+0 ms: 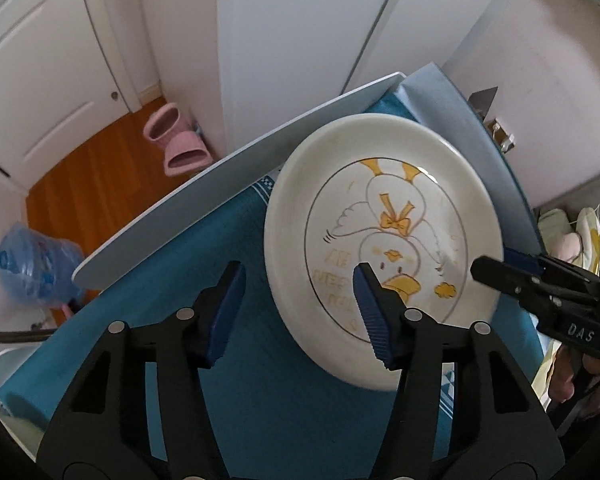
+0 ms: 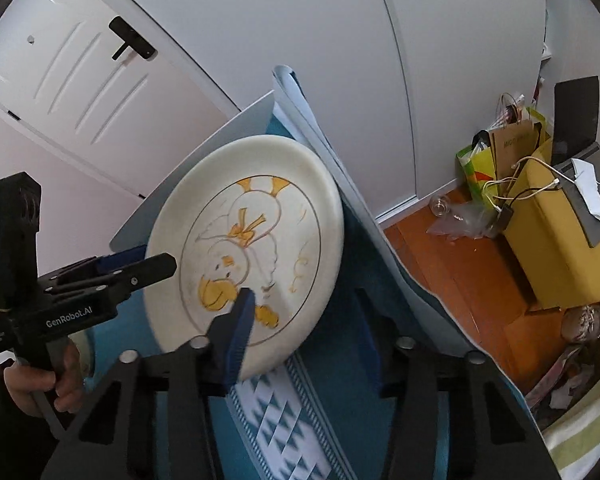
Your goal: Organize plates and bowls
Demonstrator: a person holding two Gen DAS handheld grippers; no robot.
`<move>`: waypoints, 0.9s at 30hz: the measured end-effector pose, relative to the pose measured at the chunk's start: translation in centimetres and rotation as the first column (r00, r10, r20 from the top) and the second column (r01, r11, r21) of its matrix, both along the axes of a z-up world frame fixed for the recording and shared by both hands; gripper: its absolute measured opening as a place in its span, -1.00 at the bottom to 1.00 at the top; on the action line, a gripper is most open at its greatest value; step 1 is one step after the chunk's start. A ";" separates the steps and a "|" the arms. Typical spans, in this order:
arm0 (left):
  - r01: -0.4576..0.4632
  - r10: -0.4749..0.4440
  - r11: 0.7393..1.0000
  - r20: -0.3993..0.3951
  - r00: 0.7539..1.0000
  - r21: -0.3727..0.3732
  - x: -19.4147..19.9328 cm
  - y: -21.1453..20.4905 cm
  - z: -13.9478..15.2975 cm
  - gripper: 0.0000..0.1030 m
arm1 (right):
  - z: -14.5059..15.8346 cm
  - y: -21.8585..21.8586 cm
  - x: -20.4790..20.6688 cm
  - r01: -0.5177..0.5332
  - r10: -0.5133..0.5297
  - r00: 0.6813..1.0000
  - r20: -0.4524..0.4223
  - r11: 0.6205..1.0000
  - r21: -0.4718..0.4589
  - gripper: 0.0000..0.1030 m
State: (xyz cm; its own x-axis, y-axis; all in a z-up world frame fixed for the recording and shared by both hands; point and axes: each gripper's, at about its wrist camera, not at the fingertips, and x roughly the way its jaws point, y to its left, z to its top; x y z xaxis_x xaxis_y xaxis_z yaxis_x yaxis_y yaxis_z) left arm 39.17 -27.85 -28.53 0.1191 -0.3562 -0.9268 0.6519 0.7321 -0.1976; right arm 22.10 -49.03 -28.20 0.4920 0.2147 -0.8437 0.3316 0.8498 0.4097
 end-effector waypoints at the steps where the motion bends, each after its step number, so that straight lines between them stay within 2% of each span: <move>1: 0.002 -0.002 1.000 -0.002 1.000 0.000 0.1 0.0 -0.2 0.03 | -0.1 0.0 0.1 0.003 -0.003 1.000 0.002 1.000 -0.002 -0.33; 4: 0.002 -0.002 1.000 -0.009 1.000 0.000 0.5 -0.1 -0.8 -0.09 | 0.0 0.2 0.5 0.011 -0.010 1.000 0.010 1.000 -0.021 -0.40; 6: 0.003 -0.003 1.000 -0.015 1.000 0.002 0.7 0.0 -1.0 -0.41 | 0.0 0.3 0.7 0.012 -0.012 1.000 0.012 0.999 -0.035 -0.51; 9: 0.013 -0.013 1.000 -0.017 1.000 -0.018 0.7 0.0 -0.9 -0.56 | -0.3 0.2 1.0 0.025 -0.025 1.000 0.006 0.998 -0.050 -0.66; 12: 0.010 -0.010 1.000 -0.003 1.000 -0.020 0.6 0.1 -0.9 -0.56 | -0.4 0.0 1.1 0.036 -0.036 0.999 0.000 0.998 -0.059 -0.76; 20: 0.023 -0.024 1.000 0.032 0.999 0.015 -0.2 -0.3 -0.4 -0.56 | -0.3 -0.1 0.9 0.020 -0.020 1.000 0.005 0.998 -0.068 -0.75; 27: 0.027 -0.027 1.000 0.070 0.997 0.007 -1.4 -0.4 1.6 -0.56 | 0.8 0.0 0.4 0.019 -0.016 0.999 0.036 0.996 -0.084 -0.75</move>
